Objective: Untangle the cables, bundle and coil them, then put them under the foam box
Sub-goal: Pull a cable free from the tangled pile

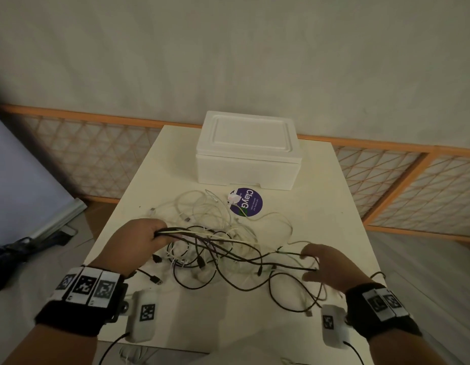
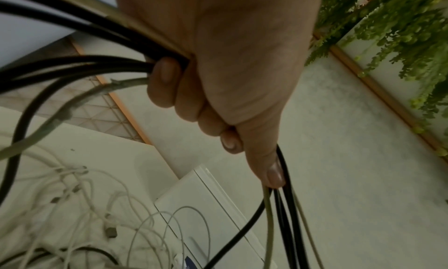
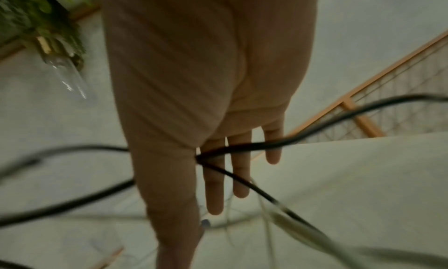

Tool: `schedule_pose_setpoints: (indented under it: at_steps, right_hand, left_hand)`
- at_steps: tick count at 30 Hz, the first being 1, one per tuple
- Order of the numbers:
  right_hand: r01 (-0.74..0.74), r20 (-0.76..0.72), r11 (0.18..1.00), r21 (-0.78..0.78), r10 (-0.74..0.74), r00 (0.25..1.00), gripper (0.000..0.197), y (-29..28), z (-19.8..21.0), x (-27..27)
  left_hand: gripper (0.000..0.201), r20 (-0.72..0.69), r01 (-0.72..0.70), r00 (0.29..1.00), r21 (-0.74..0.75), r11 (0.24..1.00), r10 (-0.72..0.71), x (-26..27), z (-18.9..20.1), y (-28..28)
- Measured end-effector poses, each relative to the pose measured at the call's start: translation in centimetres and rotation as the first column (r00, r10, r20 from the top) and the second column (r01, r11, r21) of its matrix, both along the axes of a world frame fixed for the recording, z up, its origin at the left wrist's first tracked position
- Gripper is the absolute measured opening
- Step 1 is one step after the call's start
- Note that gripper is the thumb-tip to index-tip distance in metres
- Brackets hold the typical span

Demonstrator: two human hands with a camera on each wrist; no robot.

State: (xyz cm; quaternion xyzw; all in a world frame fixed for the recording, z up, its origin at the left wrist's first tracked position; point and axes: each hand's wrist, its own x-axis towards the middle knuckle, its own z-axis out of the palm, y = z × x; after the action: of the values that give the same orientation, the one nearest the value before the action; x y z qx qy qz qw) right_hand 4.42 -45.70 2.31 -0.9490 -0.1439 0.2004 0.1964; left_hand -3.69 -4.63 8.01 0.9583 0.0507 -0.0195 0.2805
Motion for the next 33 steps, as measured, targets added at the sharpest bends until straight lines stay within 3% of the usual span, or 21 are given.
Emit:
schedule_pose_setpoints:
  at_steps: [3, 6, 11, 18, 24, 26, 30, 31, 33]
  right_hand:
    - [-0.114, 0.075, 0.977, 0.180, 0.102, 0.992, 0.045, 2.8, 1.6, 0.1]
    - [-0.225, 0.155, 0.933, 0.280, 0.187, 0.970, 0.020, 4.9, 2.7, -0.2]
    - [-0.144, 0.117, 0.946, 0.291, 0.114, 0.987, 0.018, 5.0, 2.3, 0.2]
    - [0.062, 0.109, 0.998, -0.004, -0.061, 0.992, 0.022, -3.0, 0.0, 1.3]
    - [0.145, 0.095, 0.989, 0.003, -0.145, 0.985, 0.019, -7.8, -1.1, 0.7]
    - [0.126, 0.112, 0.991, -0.036, -0.121, 0.986, 0.018, -7.9, -1.3, 0.7]
    - [0.181, 0.129, 0.959, -0.220, -0.155, 0.979, 0.019, -10.8, -1.2, 1.2]
    - [0.195, 0.105, 0.943, -0.271, -0.172, 0.979, 0.019, -11.8, -1.3, 1.2]
    - [0.195, -0.002, 0.915, -0.353, -0.209, 0.978, 0.017, -13.1, -1.3, 0.9]
  left_hand:
    - [0.022, -0.013, 0.006, 1.000, -0.024, 1.000, -0.006, 0.0, 0.6, -1.0]
    - [0.012, -0.005, 0.000, 1.000, -0.062, 0.998, 0.000, -0.3, 1.5, -1.5]
    - [0.020, 0.008, -0.034, 0.999, -0.026, 0.999, 0.034, -0.4, 1.8, -1.5]
    - [0.030, 0.004, -0.194, 0.981, 0.024, 0.981, 0.193, -1.5, 1.4, 1.2]
    - [0.018, 0.027, -0.235, 0.972, 0.080, 0.969, 0.234, -1.7, 1.4, 2.3]
    - [0.024, 0.047, -0.258, 0.966, 0.066, 0.964, 0.256, -1.4, 1.9, 1.9]
    - [0.014, 0.085, -0.411, 0.905, -0.085, 0.908, 0.418, -1.8, 2.9, 3.8]
    - [0.019, 0.074, -0.425, 0.898, -0.107, 0.899, 0.433, -2.0, 2.9, 4.7]
    - [0.008, 0.042, -0.391, 0.917, -0.101, 0.915, 0.397, -2.2, 3.3, 4.9]
